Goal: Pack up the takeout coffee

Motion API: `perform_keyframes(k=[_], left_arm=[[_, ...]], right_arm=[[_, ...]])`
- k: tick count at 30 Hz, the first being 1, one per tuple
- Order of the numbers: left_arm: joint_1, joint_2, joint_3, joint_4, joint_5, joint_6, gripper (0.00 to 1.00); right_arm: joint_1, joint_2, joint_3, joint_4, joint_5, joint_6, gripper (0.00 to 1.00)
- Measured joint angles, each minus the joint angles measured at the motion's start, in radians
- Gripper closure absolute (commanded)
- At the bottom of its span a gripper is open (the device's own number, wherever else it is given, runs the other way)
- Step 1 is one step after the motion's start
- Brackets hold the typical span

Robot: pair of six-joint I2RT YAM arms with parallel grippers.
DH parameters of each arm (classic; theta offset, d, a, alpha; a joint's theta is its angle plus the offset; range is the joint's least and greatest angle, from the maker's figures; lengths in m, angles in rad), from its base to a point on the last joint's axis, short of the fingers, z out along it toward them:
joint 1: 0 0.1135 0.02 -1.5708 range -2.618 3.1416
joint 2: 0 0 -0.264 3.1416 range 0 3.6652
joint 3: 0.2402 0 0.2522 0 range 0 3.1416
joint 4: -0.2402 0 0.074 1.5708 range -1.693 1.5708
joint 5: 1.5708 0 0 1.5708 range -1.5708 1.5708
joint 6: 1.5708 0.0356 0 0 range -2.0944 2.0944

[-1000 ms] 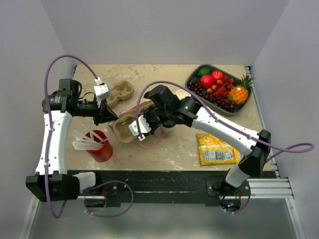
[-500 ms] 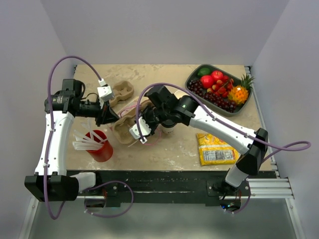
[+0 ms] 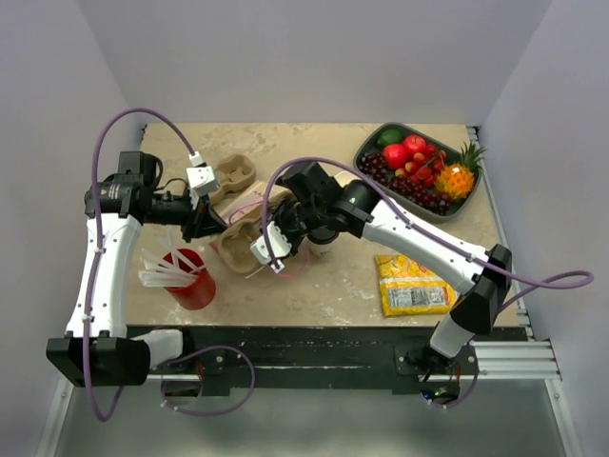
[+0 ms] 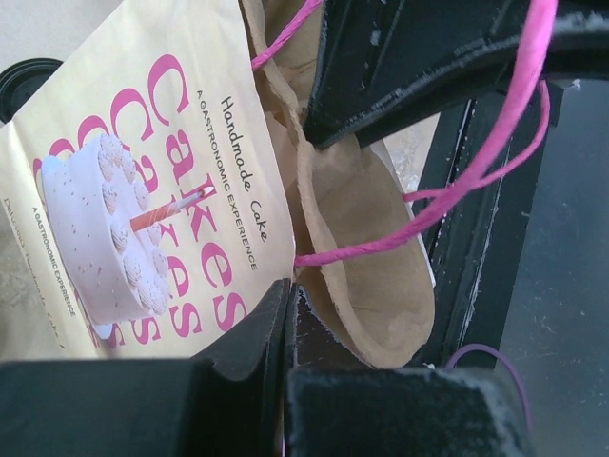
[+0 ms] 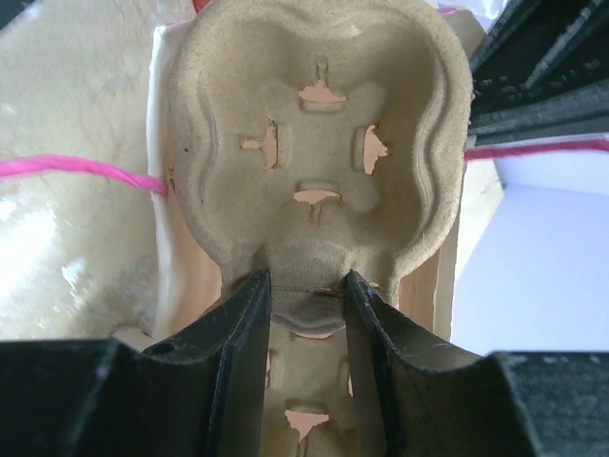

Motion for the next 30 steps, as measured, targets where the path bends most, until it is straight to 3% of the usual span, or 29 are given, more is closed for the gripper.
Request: perform_keyframes(k=[7, 13, 30], left_arm=[[-0.007, 0.002, -0.005, 0.006, 0.007, 0.026, 1.00], [-0.010, 0.031, -0.005, 0.004, 0.038, 0.042, 1.00], [-0.059, 0.100, 0.017, -0.001, 0.009, 0.024, 1.00]], right_arm=[[-0.071, 0.002, 0.000, 0.019, -0.156, 0.132, 1.00], [-0.075, -0.001, -0.073, 0.158, -0.274, 0.243, 1.00], [-0.095, -0.002, -0.137, 0.257, -0.449, 0.288, 1.00]])
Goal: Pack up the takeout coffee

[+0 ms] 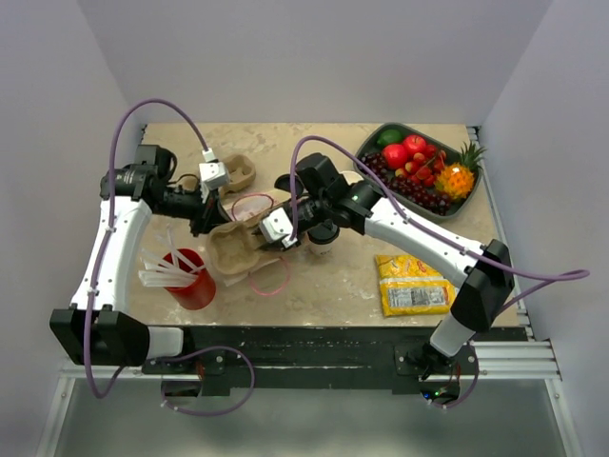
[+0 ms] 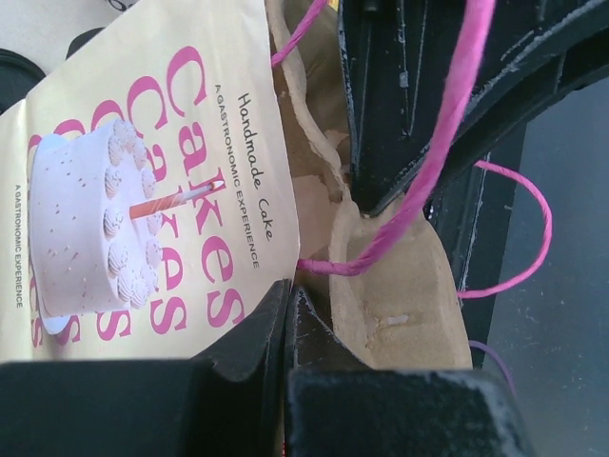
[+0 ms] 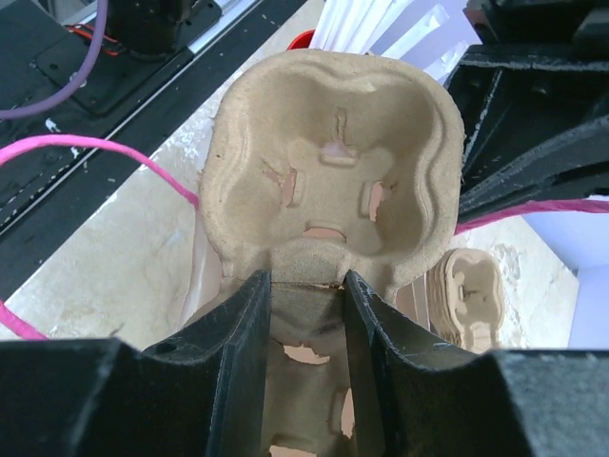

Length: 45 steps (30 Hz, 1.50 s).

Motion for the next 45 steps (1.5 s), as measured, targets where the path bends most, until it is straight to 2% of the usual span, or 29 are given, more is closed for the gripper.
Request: perform_keyframes(k=[8, 19, 22, 26, 33, 39, 45], left_arm=[[-0.016, 0.079, 0.105, 0.004, -0.009, -0.146, 1.00], [-0.019, 0.013, 0.075, 0.140, -0.024, -0.378, 1.00], [-0.019, 0.004, 0.075, 0.153, -0.005, -0.379, 1.00], [-0.019, 0.005, 0.084, 0.093, 0.021, -0.297, 1.00], [-0.019, 0.005, 0.076, 0.018, 0.039, -0.216, 1.00], [-0.019, 0.004, 0.069, 0.034, -0.006, -0.236, 1.00], [-0.019, 0.005, 0.059, 0.079, -0.045, -0.277, 1.00]], right_arm=[[0.032, -0.034, -0.008, 0.002, 0.068, -0.058, 1.00], [0.179, -0.123, 0.067, -0.130, 0.307, -0.051, 1.00], [0.190, -0.127, 0.085, -0.127, 0.325, -0.021, 1.00], [0.187, -0.131, 0.084, -0.086, 0.319, 0.042, 1.00], [0.163, -0.133, 0.064, -0.030, 0.239, 0.110, 1.00], [0.124, -0.137, 0.039, 0.015, 0.192, 0.150, 1.00], [0.139, -0.114, 0.076, 0.089, 0.164, 0.225, 1.00]])
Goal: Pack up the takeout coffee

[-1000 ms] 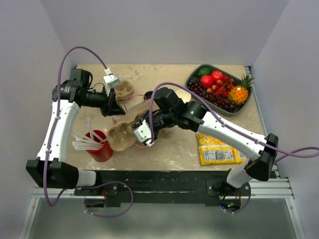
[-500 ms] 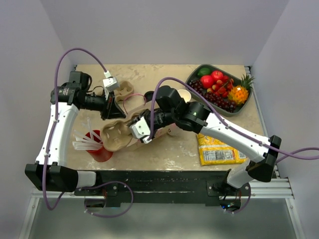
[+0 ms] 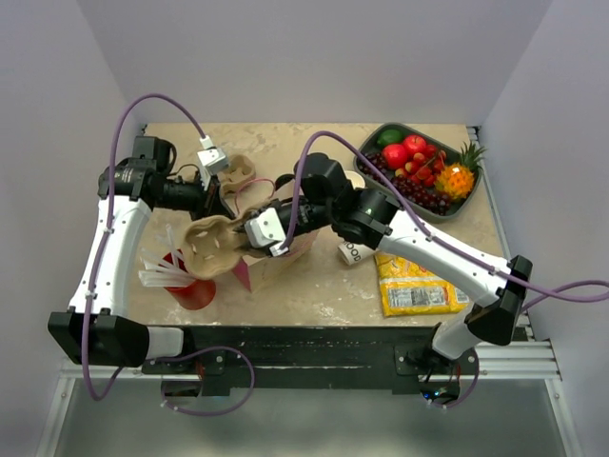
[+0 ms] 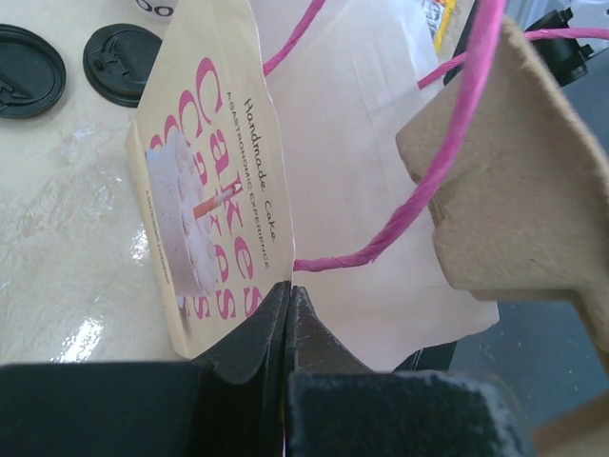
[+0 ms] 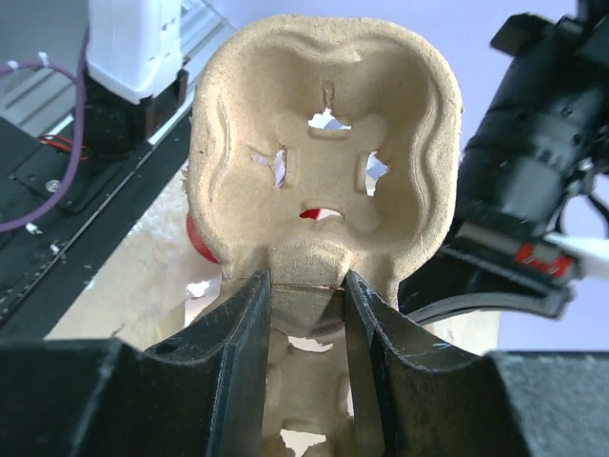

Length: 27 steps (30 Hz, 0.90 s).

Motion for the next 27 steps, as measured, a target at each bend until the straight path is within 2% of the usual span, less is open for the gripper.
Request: perform_keyframes(k=[3, 14, 21, 27], left_arm=[[0.000, 0.004, 0.002, -0.009, -0.019, 0.013, 1.00], [0.000, 0.009, 0.001, -0.023, -0.059, 0.031, 1.00], [0.000, 0.003, 0.011, -0.010, -0.063, 0.014, 1.00], [0.000, -0.023, 0.043, 0.013, -0.053, -0.028, 1.00]], right_arm=[[0.008, 0.018, 0.053, -0.023, 0.042, -0.007, 1.00], [0.006, -0.043, 0.198, -0.300, 0.380, -0.186, 1.00], [0.006, -0.010, 0.336, -0.394, 0.584, -0.299, 1.00], [0.006, 0.017, 0.337, -0.520, 0.692, -0.436, 1.00]])
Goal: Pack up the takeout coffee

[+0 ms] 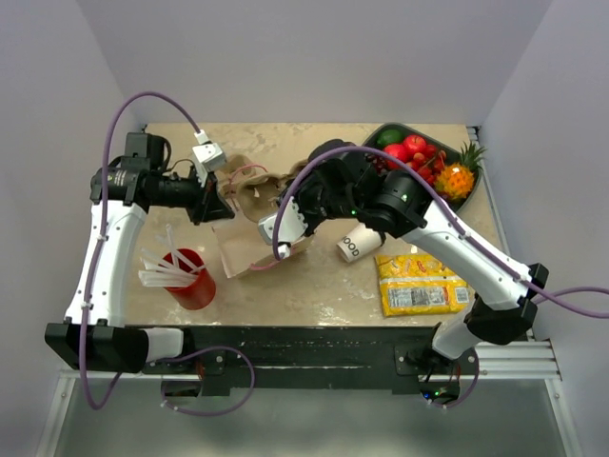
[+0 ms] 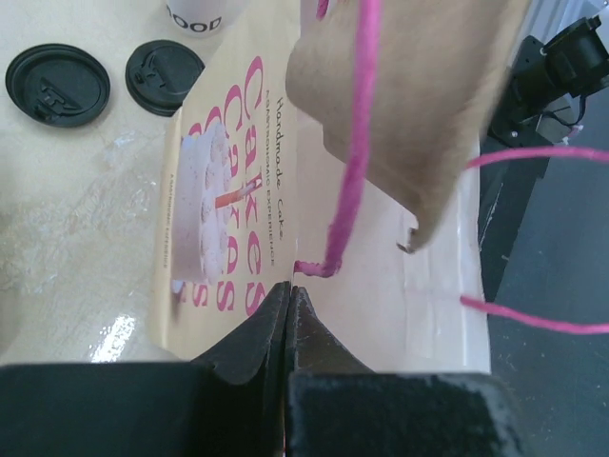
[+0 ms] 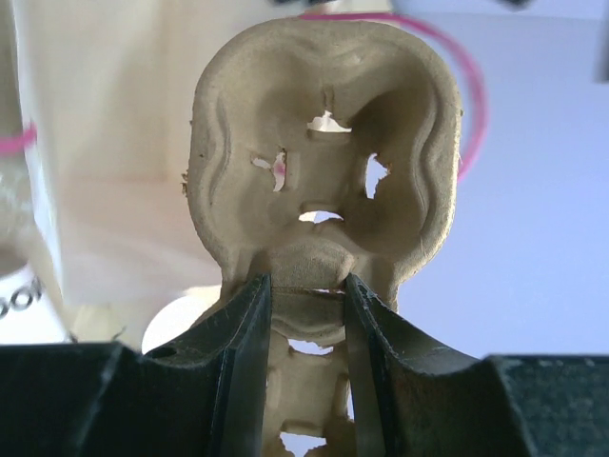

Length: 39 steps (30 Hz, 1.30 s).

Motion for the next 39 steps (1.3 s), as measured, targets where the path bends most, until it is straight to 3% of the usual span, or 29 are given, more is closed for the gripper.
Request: perform_keyframes(k=[8, 14, 28, 39], left_arm=[[0.000, -0.017, 0.002, 0.035, 0.013, -0.072, 1.00], [0.000, -0.017, 0.002, 0.078, 0.050, -0.142, 1.00], [0.000, -0.054, -0.060, 0.142, 0.120, -0.229, 1.00], [0.000, -0.053, -0.124, 0.235, 0.150, -0.332, 1.00]], right_arm=[[0.017, 0.000, -0.011, -0.093, 0.055, -0.097, 1.00], [0.107, 0.000, -0.023, -0.155, 0.104, -0.120, 1.00], [0.169, 0.180, 0.046, -0.247, 0.256, -0.073, 1.00], [0.227, 0.223, 0.095, -0.257, 0.254, -0.023, 1.00]])
